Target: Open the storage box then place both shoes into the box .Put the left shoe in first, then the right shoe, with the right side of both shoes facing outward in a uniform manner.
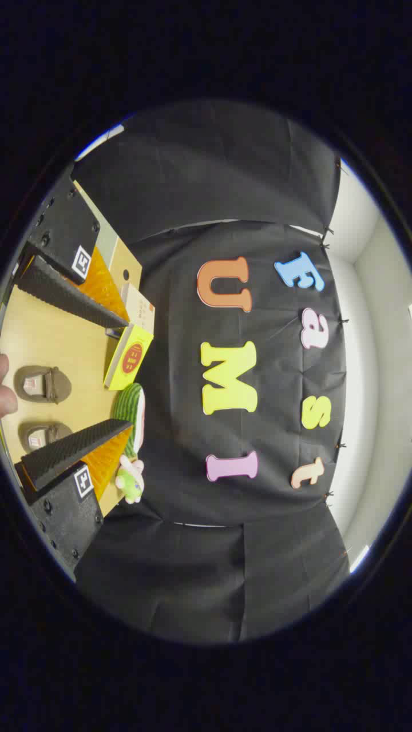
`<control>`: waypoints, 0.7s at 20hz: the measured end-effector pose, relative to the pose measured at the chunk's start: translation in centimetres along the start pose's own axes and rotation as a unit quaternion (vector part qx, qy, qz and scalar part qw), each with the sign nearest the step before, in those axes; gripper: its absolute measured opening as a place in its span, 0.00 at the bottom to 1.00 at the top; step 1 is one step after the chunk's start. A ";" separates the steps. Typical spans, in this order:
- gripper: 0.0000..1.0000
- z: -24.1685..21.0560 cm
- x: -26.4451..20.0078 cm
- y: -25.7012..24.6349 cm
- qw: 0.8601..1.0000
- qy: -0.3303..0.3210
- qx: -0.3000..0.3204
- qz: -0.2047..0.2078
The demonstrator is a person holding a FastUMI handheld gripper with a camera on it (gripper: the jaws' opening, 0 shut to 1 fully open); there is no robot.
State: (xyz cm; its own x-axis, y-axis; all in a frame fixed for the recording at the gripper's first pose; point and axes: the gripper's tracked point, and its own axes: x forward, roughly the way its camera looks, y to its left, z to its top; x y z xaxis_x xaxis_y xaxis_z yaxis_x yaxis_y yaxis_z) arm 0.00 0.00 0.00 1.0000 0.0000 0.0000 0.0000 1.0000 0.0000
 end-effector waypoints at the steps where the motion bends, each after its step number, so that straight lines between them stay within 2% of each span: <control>1: 1.00 0.1 0.0 -0.1 1.000 0.000 0.001 -0.001; 14: 1.00 -0.4 0.4 -0.2 1.000 0.009 0.001 0.008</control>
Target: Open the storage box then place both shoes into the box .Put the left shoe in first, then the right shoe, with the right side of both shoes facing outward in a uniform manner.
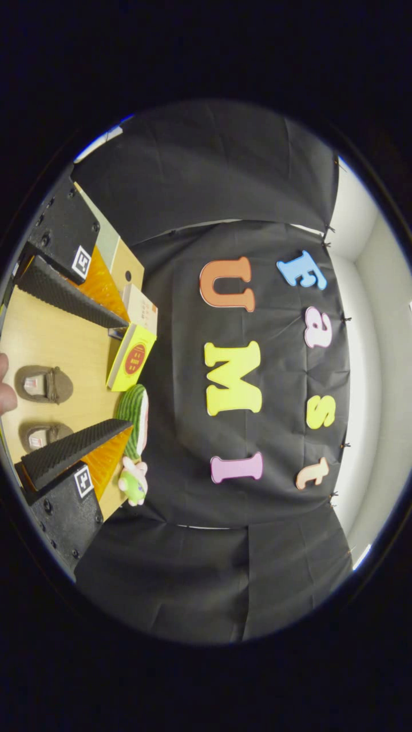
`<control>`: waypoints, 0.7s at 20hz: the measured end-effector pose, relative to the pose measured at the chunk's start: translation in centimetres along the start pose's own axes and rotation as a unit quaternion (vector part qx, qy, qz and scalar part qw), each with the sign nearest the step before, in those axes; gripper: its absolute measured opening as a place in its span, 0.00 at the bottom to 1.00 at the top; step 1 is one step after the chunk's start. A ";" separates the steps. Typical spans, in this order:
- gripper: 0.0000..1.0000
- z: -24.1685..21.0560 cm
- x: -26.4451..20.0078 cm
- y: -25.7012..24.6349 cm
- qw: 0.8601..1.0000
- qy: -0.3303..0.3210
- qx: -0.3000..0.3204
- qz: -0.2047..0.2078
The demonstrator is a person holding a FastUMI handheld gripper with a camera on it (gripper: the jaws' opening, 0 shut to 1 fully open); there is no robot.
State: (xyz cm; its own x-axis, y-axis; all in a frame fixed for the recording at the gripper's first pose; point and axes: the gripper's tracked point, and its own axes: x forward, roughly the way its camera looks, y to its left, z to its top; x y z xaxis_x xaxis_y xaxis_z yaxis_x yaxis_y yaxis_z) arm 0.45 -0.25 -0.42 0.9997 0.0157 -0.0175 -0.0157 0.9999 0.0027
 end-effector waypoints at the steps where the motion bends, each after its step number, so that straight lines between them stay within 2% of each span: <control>1: 1.00 0.1 0.0 0.0 1.000 0.000 -0.001 0.001; 10: 1.00 -0.7 0.5 1.2 1.000 0.012 0.003 0.021; 14: 1.00 -1.1 1.2 2.9 0.999 0.021 0.011 0.047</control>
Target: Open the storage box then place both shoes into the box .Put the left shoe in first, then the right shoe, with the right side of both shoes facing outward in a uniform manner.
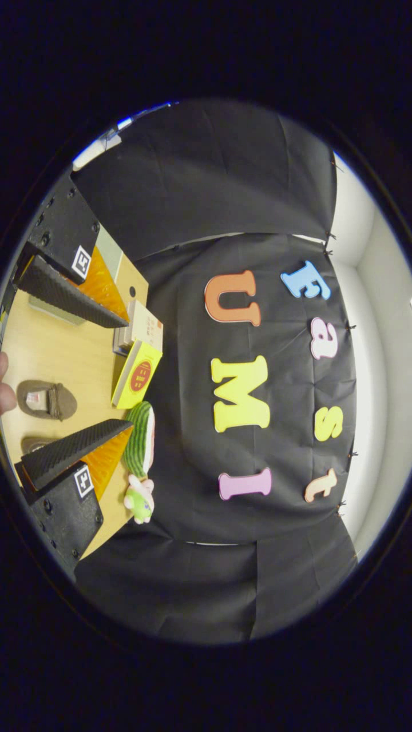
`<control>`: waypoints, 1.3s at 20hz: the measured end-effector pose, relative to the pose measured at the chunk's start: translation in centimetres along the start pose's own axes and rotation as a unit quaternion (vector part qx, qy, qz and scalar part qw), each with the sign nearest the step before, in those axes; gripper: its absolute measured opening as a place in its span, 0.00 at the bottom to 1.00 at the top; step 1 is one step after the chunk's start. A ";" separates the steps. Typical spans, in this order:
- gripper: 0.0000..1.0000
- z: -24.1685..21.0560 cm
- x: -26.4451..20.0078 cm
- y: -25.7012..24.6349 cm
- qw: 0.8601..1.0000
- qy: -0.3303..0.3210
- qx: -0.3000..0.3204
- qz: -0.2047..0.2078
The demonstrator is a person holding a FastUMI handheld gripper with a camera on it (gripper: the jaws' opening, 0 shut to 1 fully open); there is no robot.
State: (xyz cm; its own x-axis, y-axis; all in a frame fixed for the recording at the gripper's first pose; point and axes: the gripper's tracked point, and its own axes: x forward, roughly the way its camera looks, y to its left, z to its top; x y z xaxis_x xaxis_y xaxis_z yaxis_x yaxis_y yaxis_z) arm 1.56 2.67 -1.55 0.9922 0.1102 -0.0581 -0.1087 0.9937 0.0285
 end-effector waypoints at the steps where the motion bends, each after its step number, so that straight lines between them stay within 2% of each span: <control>1: 1.00 -0.3 0.2 0.5 1.000 0.004 0.002 0.008; 8: 1.00 -4.4 1.7 6.4 0.992 0.073 0.005 0.099; 13: 1.00 -10.0 2.6 10.3 0.973 0.158 0.031 0.167; 18: 1.00 -15.0 3.6 12.4 0.951 0.230 0.071 0.193; 22: 1.00 -18.7 4.4 13.4 0.925 0.294 0.137 0.199; 26: 0.98 -20.5 6.0 14.4 0.902 0.335 0.188 0.199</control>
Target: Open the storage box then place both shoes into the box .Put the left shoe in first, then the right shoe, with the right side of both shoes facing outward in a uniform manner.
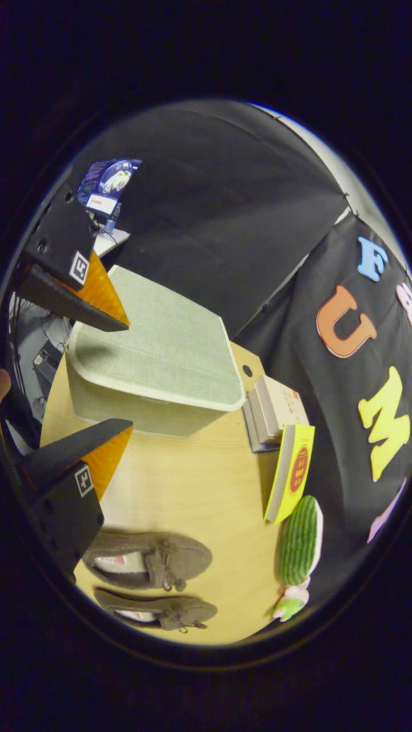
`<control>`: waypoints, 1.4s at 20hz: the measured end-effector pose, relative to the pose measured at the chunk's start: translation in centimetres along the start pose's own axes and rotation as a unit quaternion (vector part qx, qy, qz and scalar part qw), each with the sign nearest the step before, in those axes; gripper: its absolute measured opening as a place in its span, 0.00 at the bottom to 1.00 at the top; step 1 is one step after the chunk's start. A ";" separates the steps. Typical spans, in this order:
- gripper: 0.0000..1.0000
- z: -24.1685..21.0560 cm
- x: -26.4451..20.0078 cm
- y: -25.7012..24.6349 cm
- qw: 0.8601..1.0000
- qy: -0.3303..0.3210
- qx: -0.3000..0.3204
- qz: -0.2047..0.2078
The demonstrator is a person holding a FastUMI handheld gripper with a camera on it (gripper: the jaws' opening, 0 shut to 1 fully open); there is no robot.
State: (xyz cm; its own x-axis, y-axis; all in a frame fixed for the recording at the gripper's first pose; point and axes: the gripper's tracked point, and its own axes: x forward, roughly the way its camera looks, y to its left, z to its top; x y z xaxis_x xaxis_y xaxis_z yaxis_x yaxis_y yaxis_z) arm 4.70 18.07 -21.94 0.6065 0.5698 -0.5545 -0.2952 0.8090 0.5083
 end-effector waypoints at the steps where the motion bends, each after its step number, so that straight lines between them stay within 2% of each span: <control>1: 0.98 -0.2 0.2 0.0 1.000 0.006 0.008 0.003; 3: 0.95 -0.4 0.9 0.1 0.999 0.017 0.024 0.012; 6: 0.79 -0.6 1.8 0.3 0.997 0.035 0.058 0.029; 9: 0.58 -0.8 2.2 0.7 0.994 0.051 0.087 0.045; 11: 0.38 -0.8 2.0 0.6 0.993 0.051 0.097 0.046; 13: 0.24 -0.4 1.4 0.9 0.990 0.050 0.118 0.053; 14: 0.11 -0.2 1.1 1.3 0.988 0.051 0.131 0.061; 15: 0.06 -0.2 0.5 2.0 0.986 0.056 0.141 0.067; 19: 0.06 2.0 -1.7 5.6 0.983 0.036 0.152 0.095; 24: 0.06 5.3 -3.1 12.9 0.985 0.006 0.112 0.133; 28: 0.06 5.3 -1.9 20.0 0.983 0.004 0.081 0.165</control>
State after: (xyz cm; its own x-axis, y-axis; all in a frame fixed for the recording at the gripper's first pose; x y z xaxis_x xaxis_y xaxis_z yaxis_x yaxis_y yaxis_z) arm 1.56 32.39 -7.23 0.4913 0.7988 -0.3471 -0.3525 0.5468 0.7595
